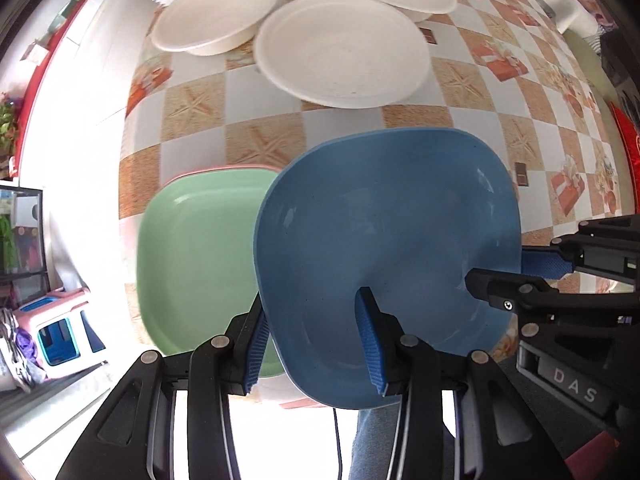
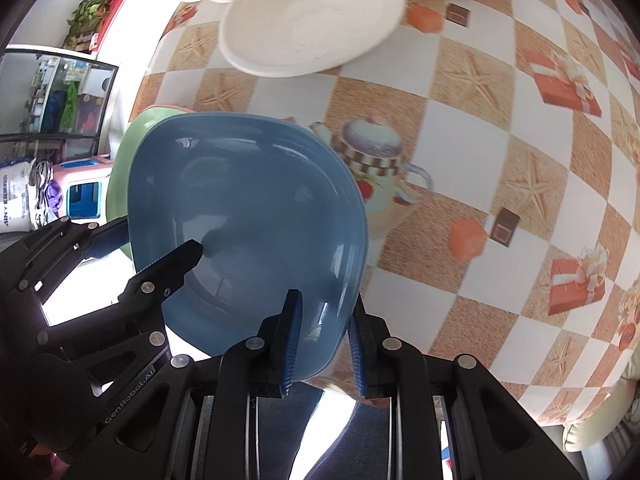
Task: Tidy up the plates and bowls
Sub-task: 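Carry the blue plate with both tools onto the green plate, open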
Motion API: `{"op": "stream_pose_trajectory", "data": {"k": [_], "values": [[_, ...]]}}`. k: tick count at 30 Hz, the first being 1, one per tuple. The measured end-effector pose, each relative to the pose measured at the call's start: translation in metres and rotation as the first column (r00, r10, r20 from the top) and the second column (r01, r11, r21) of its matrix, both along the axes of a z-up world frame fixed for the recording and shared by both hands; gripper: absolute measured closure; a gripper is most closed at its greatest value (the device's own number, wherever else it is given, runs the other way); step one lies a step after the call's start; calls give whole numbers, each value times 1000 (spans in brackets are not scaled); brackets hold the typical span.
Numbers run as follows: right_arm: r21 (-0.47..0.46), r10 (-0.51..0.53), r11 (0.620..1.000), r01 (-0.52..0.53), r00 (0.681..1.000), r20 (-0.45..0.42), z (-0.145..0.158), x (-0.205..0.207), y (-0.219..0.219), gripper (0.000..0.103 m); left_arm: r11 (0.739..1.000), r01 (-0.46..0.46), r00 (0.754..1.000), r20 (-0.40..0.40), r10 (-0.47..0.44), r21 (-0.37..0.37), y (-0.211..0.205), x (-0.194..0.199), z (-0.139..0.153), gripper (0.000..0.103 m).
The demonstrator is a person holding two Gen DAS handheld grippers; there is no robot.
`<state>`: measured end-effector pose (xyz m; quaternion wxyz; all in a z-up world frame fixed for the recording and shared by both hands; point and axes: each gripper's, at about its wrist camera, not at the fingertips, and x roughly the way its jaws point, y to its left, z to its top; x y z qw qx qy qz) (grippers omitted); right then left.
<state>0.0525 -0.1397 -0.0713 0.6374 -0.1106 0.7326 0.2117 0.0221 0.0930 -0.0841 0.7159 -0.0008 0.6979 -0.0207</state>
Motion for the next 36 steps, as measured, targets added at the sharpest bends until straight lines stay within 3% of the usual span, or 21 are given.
{"op": "stream_pose_trajectory", "data": {"k": [1, 16, 27, 30, 34, 36], "values": [[1, 10, 1000, -10, 1000, 3, -14, -12, 3, 78, 1000, -9, 1000, 0, 9, 3, 7, 0, 0, 58], [43, 77, 996, -74, 995, -61, -37, -34, 76, 78, 988, -145, 989, 17, 144, 45, 84, -7, 0, 58], [44, 83, 996, -79, 992, -92, -55, -44, 114, 78, 981, -180, 984, 13, 180, 76, 73, -12, -28, 58], [44, 85, 996, -81, 992, -92, -58, -47, 122, 78, 980, -187, 982, 7, 187, 75, 73, -13, -32, 52], [65, 77, 995, -71, 992, -99, -58, -48, 121, 78, 975, -190, 982, 12, 190, 114, 73, -15, -33, 31], [64, 78, 995, -72, 992, -97, -59, -49, 123, 78, 973, -200, 980, 21, 199, 116, 74, -16, -31, 26]]}}
